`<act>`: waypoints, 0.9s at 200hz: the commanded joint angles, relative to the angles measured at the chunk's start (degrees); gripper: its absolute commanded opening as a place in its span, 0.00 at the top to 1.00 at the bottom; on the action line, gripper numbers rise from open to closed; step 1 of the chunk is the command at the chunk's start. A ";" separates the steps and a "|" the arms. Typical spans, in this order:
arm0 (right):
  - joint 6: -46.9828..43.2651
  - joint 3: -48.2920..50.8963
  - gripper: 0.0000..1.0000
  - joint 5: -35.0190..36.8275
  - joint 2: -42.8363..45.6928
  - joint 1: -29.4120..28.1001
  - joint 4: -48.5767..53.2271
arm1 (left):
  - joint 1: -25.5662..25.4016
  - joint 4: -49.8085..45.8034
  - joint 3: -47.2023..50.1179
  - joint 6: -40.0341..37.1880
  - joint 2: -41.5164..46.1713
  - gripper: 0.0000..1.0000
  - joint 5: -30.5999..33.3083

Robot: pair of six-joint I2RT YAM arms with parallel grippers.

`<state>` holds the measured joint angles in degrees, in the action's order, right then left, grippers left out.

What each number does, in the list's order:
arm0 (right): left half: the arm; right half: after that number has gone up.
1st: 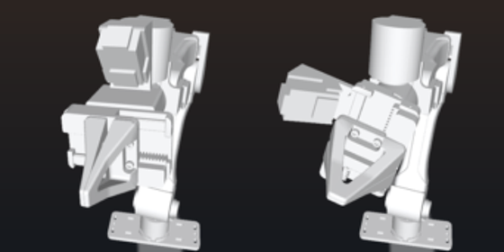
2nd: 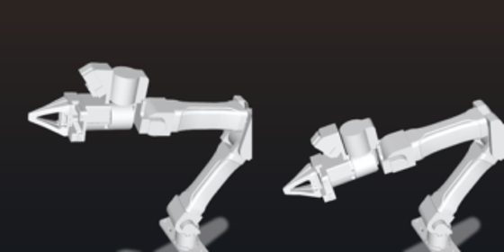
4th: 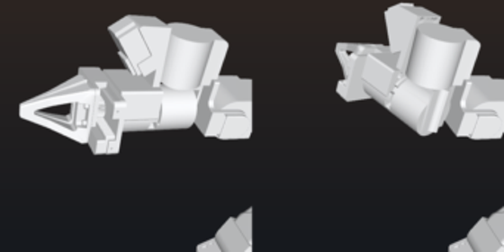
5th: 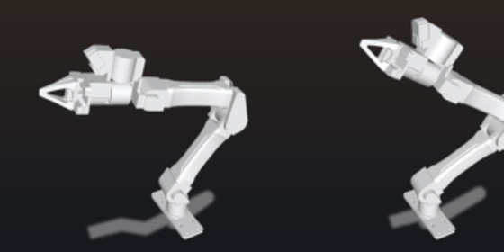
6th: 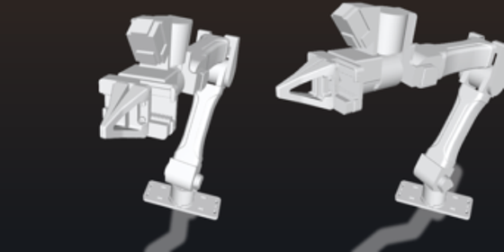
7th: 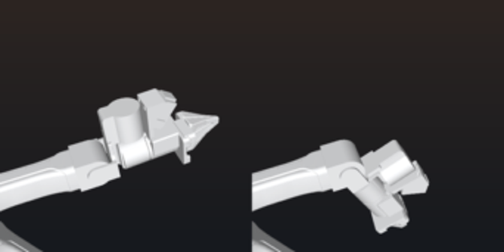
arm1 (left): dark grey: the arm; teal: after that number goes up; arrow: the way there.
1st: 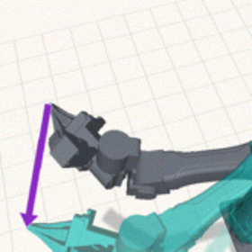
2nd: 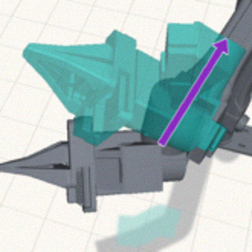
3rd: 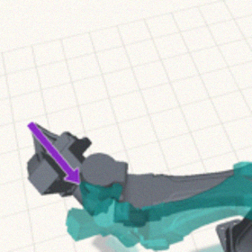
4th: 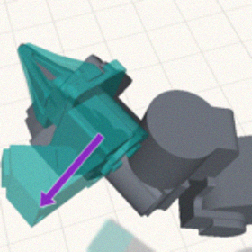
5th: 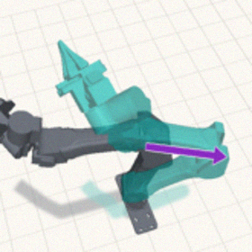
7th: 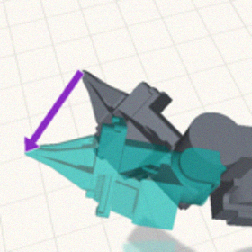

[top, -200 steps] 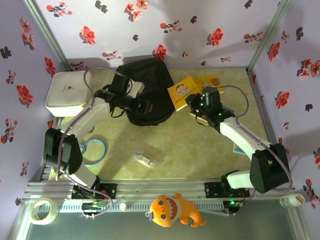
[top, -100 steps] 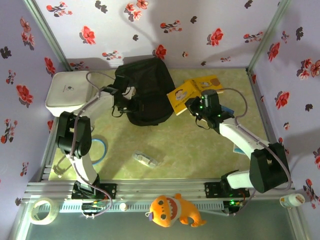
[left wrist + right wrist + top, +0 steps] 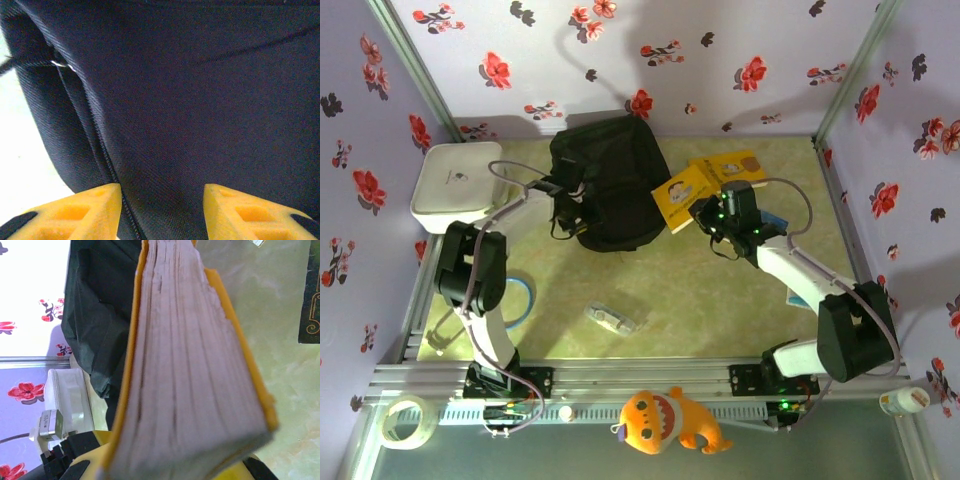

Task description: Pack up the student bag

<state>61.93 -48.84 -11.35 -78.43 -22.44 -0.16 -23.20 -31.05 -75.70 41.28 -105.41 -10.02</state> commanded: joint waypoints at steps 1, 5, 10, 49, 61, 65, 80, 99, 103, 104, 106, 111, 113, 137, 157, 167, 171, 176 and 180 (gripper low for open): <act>0.12 0.15 0.93 0.28 1.18 0.20 -4.58 | -1.40 -0.45 -1.03 2.81 -2.37 0.60 0.79; 0.20 0.15 0.93 0.36 1.18 0.13 -4.58 | -1.50 -0.69 -1.25 2.84 -2.70 0.62 0.79; 0.21 0.16 0.93 0.38 1.31 0.16 -4.58 | -1.60 -1.01 -1.56 3.01 -2.86 0.63 0.99; -2.13 0.92 0.93 0.32 3.08 0.28 -4.44 | -1.63 1.68 -0.41 3.85 2.18 0.85 1.16; -3.81 1.08 0.93 0.76 4.31 0.44 -3.85 | -1.61 1.78 -0.83 3.51 4.24 0.87 1.19; -4.31 1.15 0.92 0.88 4.91 0.52 -3.75 | -1.62 1.71 -0.98 3.47 5.02 0.87 1.15; -5.73 1.44 0.92 1.38 6.63 0.87 -3.62 | -1.54 1.64 -1.38 3.03 6.74 0.88 0.98; -6.86 1.64 0.92 1.86 8.14 1.10 -3.33 | -1.34 1.28 -1.75 2.68 7.88 0.88 0.21; -7.06 1.71 0.92 1.86 8.40 1.22 -3.35 | -1.30 1.25 -1.81 2.81 7.95 0.88 0.04; -7.12 1.72 0.92 1.86 8.43 1.19 -3.35 | -1.27 1.25 -1.82 2.78 7.99 0.88 -0.02; -7.14 1.73 0.92 1.86 8.53 1.22 -3.35 | -1.20 1.25 -1.82 2.76 8.06 0.88 -0.11; -7.30 1.81 0.92 1.76 8.79 1.25 -3.43 | -1.10 1.33 -1.81 2.96 8.23 0.88 -0.44; -7.41 1.88 0.92 1.68 8.86 1.25 -3.50 | -1.00 1.40 -1.77 3.01 8.27 0.88 -0.51; -8.09 2.82 0.92 0.35 10.38 1.34 -4.92 | -0.29 3.29 -1.69 4.24 8.92 0.88 -2.76; -8.57 3.87 0.92 2.99 13.38 1.33 -2.79 | 0.17 6.10 -1.73 6.25 9.47 0.88 -3.98; -8.83 4.25 0.92 6.12 15.46 1.34 0.14 | 0.25 7.76 -1.47 7.53 9.69 0.88 -4.21; -8.92 4.33 0.93 7.72 16.41 1.38 2.04 | 0.23 8.42 -1.34 8.05 9.84 0.89 -4.27; -8.93 4.37 0.93 9.88 17.36 1.35 4.59 | 0.22 9.24 -1.18 8.78 9.91 0.89 -4.29; -8.94 4.37 0.93 11.47 18.34 1.36 6.61 | 0.24 10.02 -0.89 9.25 10.16 0.89 -4.30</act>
<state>55.20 -44.45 -8.62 -66.22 -21.47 1.96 -23.33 -27.00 -76.12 46.83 -98.24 -12.53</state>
